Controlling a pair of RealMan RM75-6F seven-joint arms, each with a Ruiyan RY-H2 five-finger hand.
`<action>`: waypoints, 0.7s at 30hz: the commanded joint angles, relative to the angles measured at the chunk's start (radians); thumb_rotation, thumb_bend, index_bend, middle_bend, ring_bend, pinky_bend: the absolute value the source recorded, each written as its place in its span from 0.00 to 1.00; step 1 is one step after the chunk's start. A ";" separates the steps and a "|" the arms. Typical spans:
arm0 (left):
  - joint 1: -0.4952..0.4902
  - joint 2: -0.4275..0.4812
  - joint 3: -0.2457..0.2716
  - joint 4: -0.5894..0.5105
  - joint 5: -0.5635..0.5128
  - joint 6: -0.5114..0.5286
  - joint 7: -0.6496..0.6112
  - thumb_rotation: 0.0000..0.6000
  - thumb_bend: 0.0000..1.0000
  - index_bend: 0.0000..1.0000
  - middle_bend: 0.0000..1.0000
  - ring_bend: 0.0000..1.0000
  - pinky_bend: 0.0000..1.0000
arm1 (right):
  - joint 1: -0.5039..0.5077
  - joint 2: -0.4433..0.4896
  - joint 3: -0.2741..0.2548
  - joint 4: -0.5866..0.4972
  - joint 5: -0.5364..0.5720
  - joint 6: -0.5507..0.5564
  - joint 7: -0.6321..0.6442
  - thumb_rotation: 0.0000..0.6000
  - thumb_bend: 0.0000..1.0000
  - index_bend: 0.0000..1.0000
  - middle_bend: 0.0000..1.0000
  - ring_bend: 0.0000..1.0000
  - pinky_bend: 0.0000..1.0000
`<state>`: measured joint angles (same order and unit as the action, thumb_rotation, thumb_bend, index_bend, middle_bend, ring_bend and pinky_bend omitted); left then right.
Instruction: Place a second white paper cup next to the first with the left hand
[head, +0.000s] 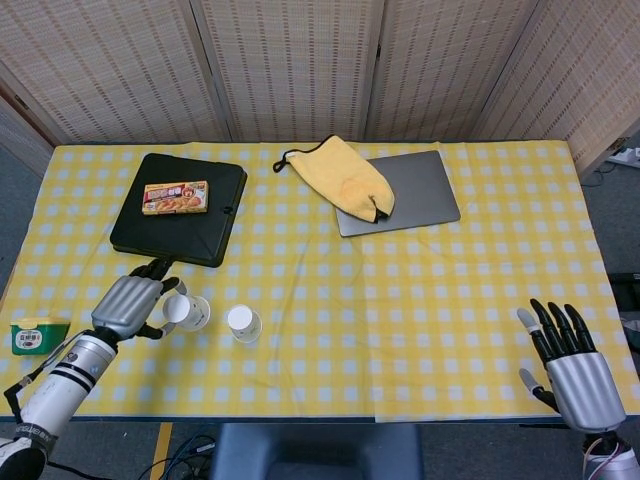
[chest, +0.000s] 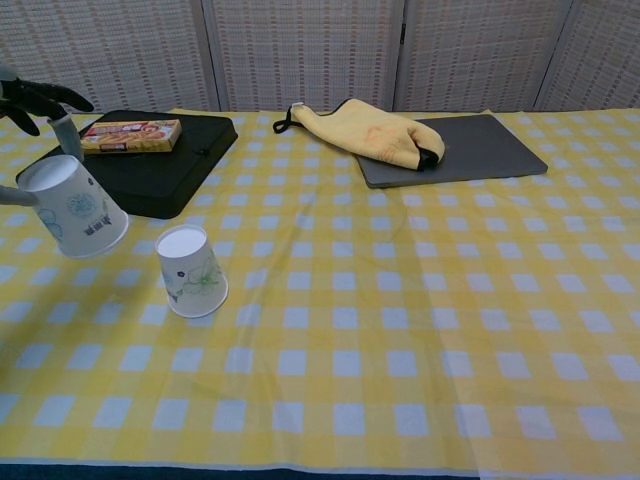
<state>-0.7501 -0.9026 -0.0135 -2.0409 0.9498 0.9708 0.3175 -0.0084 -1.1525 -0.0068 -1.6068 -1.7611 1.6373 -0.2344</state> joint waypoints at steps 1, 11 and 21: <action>0.031 -0.056 0.001 0.091 0.056 -0.041 -0.078 1.00 0.32 0.41 0.00 0.00 0.18 | 0.002 0.001 0.003 -0.001 0.006 -0.004 0.001 1.00 0.22 0.03 0.00 0.00 0.00; 0.075 -0.154 0.000 0.281 0.155 -0.112 -0.248 1.00 0.32 0.41 0.00 0.00 0.18 | 0.007 -0.004 0.005 -0.006 0.021 -0.022 -0.015 1.00 0.22 0.03 0.00 0.00 0.00; 0.095 -0.209 -0.007 0.376 0.219 -0.150 -0.346 1.00 0.32 0.41 0.00 0.00 0.18 | 0.006 -0.002 0.006 -0.008 0.027 -0.019 -0.012 1.00 0.22 0.03 0.00 0.00 0.00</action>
<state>-0.6576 -1.1068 -0.0198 -1.6700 1.1645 0.8252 -0.0240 -0.0023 -1.1546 -0.0009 -1.6150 -1.7344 1.6183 -0.2466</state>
